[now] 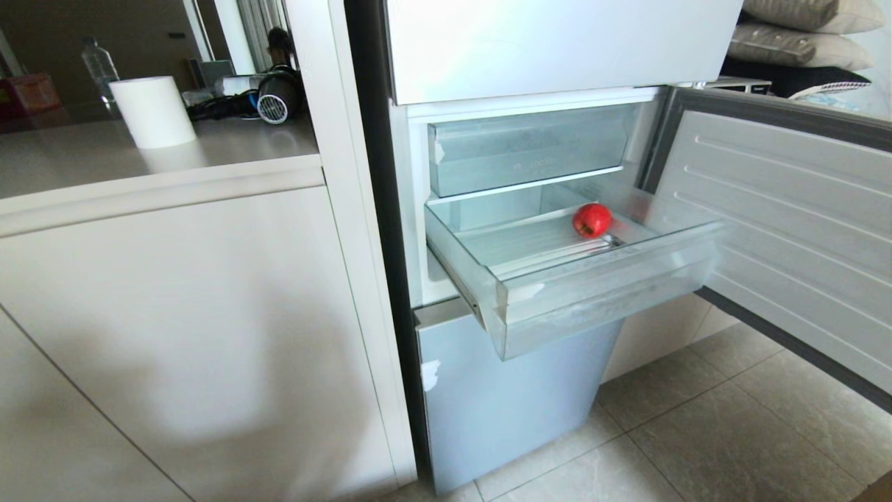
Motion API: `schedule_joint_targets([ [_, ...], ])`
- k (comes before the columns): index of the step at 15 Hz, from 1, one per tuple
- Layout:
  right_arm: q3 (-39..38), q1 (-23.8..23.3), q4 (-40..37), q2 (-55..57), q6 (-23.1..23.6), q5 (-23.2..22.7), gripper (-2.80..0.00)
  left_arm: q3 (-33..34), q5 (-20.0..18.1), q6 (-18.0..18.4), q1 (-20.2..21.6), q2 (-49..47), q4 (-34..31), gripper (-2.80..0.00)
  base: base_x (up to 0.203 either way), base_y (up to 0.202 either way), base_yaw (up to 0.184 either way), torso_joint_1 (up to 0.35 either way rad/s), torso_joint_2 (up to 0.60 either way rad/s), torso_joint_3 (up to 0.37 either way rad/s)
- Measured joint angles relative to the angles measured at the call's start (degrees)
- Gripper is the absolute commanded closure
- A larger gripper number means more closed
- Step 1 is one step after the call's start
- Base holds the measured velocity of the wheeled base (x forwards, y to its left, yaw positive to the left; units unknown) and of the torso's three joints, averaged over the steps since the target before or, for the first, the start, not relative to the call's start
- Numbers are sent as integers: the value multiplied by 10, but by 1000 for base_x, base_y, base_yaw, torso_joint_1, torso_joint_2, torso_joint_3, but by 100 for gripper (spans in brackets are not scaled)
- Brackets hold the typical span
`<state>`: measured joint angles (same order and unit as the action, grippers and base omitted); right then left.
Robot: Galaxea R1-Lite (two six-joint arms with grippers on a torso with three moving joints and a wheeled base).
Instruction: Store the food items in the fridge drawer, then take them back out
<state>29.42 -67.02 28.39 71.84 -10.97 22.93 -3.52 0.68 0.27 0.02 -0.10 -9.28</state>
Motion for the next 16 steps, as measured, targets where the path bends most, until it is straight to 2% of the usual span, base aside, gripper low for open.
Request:
schedule_joint_targets([
  [2,4,-34,59,57,0,-13,0,0,0,0,0,0,0,0,0,0,0,0,0,0],
  [4,-2,-58,135,103,10,-61,0,0,0,0,0,0,0,0,0,0,0,0,0,0],
  [7,-9,-69,154,139,26,-155,0,0,0,0,0,0,0,0,0,0,0,0,0,0],
  [9,-6,-70,157,165,35,-193,0,0,0,0,0,0,0,0,0,0,0,0,0,0],
  [13,19,-81,198,228,55,-203,0,0,0,0,0,0,0,0,0,0,0,0,0,0],
  [16,41,-108,255,283,74,-202,0,0,0,0,0,0,0,0,0,0,0,0,0,0],
])
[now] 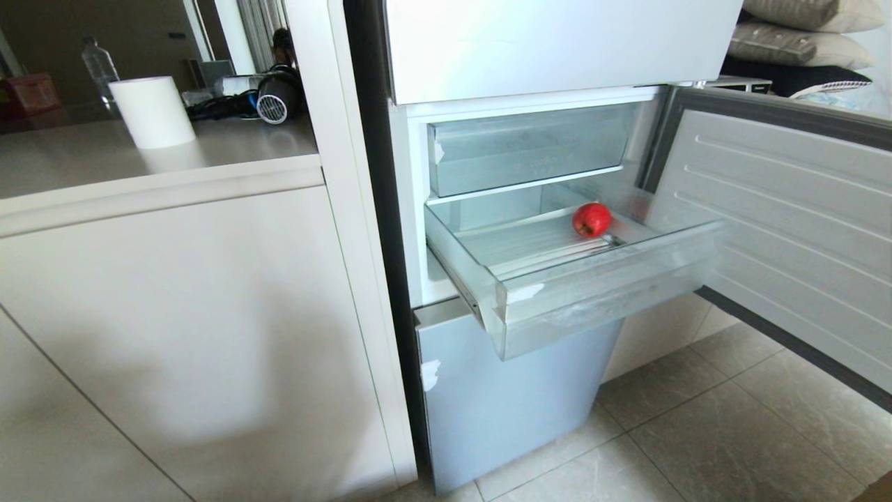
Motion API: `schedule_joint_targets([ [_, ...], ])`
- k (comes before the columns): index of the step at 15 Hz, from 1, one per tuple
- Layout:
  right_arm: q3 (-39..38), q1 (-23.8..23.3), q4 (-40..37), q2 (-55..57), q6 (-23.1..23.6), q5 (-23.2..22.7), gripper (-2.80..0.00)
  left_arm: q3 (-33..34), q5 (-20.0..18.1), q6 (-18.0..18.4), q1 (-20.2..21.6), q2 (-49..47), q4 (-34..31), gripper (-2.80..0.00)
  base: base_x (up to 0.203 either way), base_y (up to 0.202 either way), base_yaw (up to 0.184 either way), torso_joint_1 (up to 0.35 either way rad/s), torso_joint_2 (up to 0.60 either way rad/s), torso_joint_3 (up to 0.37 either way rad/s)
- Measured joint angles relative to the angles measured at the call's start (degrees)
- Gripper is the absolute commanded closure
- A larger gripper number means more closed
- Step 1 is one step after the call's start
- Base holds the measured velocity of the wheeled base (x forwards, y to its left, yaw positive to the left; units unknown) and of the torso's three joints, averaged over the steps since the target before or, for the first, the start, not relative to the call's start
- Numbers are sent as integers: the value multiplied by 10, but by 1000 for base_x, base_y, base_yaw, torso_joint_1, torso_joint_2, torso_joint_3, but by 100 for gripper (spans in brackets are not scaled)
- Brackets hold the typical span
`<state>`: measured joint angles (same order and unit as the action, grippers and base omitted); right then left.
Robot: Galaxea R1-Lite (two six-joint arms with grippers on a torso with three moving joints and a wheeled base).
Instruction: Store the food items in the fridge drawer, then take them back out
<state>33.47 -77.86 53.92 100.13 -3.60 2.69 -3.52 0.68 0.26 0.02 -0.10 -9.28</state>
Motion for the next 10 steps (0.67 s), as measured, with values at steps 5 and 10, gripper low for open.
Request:
schedule_joint_targets([
  [5,19,-40,18,33,10,-1,0,0,0,0,0,0,0,0,0,0,0,0,0,0],
  [10,34,-62,19,54,13,-14,0,0,0,0,0,0,0,0,0,0,0,0,0,0],
])
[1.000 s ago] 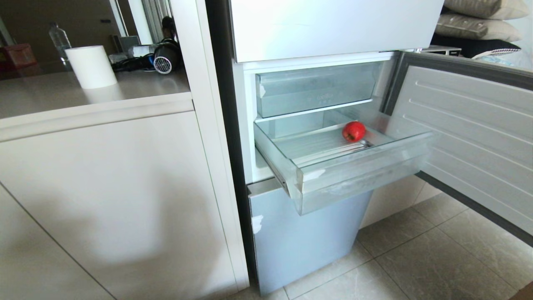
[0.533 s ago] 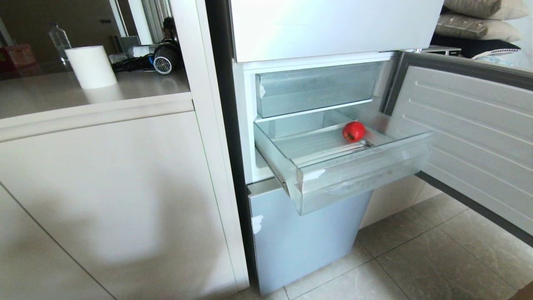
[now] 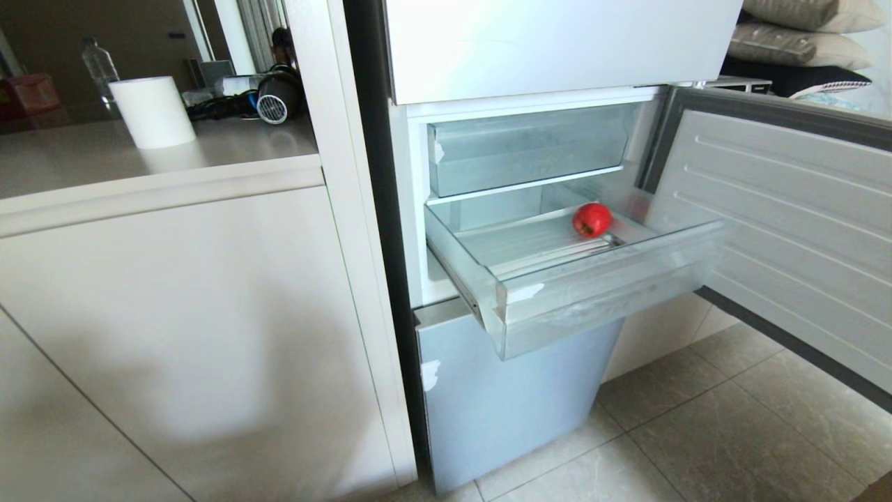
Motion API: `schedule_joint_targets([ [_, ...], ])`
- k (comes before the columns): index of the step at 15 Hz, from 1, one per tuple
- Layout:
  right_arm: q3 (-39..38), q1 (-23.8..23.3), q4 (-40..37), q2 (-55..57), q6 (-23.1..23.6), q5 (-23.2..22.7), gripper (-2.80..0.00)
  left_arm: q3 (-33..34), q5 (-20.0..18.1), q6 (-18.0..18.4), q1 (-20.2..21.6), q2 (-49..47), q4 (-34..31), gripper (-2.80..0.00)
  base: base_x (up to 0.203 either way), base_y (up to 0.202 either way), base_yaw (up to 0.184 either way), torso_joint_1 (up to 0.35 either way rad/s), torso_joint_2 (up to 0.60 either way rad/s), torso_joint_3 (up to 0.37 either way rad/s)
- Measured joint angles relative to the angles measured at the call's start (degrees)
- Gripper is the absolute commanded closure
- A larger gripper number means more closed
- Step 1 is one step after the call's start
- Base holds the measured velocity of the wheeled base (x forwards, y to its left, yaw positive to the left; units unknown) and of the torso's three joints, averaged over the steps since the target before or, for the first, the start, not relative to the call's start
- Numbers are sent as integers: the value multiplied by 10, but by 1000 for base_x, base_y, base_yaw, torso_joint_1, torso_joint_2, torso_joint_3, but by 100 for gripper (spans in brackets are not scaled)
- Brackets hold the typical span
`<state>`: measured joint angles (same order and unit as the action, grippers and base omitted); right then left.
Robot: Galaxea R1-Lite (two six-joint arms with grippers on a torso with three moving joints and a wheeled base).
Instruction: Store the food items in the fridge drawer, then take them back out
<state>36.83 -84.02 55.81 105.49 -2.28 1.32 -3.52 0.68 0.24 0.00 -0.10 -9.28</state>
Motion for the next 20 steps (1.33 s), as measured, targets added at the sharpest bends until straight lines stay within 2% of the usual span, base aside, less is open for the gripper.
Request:
schedule_joint_targets([
  [1,1,-2,0,3,5,-1,-280,0,0,0,0,0,0,0,0,0,0,0,0,0],
  [6,2,-4,0,7,5,-18,-280,0,0,0,0,0,0,0,0,0,0,0,0,0],
  [12,19,-4,0,12,6,-18,-280,0,0,0,0,0,0,0,0,0,0,0,0,0],
  [17,113,-2,0,80,12,-33,-280,0,0,0,0,0,0,0,0,0,0,0,0,0],
  [20,143,-3,0,110,22,-35,-280,0,0,0,0,0,0,0,0,0,0,0,0,0],
])
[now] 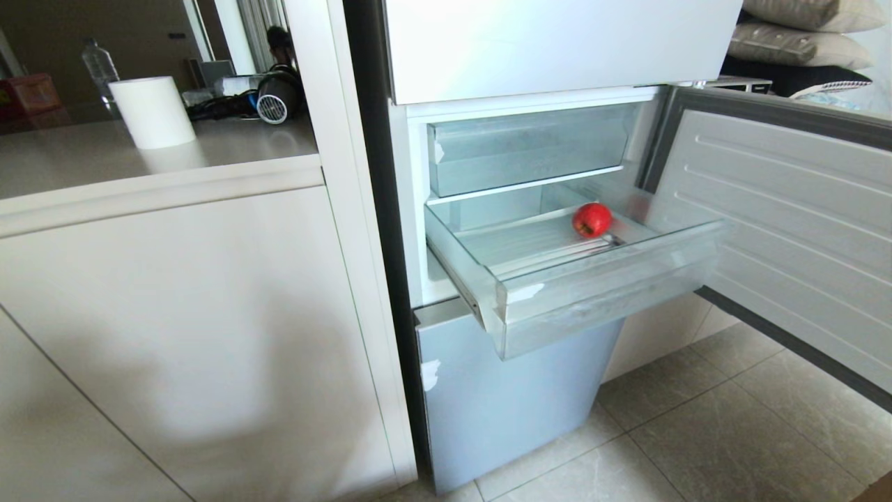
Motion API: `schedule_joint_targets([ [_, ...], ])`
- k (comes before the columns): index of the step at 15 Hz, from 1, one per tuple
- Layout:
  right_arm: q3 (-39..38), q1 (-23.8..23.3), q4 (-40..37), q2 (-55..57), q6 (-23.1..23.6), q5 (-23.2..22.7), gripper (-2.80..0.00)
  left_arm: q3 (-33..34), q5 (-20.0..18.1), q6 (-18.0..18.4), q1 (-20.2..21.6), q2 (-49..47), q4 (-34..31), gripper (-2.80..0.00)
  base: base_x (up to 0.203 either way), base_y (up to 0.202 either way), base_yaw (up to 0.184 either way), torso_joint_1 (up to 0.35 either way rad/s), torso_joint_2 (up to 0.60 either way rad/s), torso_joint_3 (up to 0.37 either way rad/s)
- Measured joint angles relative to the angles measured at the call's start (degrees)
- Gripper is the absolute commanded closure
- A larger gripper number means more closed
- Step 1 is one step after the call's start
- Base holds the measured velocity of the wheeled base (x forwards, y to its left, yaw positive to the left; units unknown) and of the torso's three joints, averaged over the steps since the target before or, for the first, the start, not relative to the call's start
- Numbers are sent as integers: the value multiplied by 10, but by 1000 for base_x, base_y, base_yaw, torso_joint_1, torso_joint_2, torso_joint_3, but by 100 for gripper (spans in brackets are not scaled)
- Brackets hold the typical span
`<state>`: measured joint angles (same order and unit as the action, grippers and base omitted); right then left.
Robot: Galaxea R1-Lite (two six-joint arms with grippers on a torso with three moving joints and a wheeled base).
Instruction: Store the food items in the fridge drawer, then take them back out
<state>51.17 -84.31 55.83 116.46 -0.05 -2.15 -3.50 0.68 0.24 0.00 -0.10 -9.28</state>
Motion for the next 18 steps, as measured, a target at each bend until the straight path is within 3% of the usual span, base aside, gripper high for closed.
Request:
schedule_joint_targets([
  [18,14,-49,29,61,22,-14,-280,0,0,0,0,0,0,0,0,0,0,0,0,0],
])
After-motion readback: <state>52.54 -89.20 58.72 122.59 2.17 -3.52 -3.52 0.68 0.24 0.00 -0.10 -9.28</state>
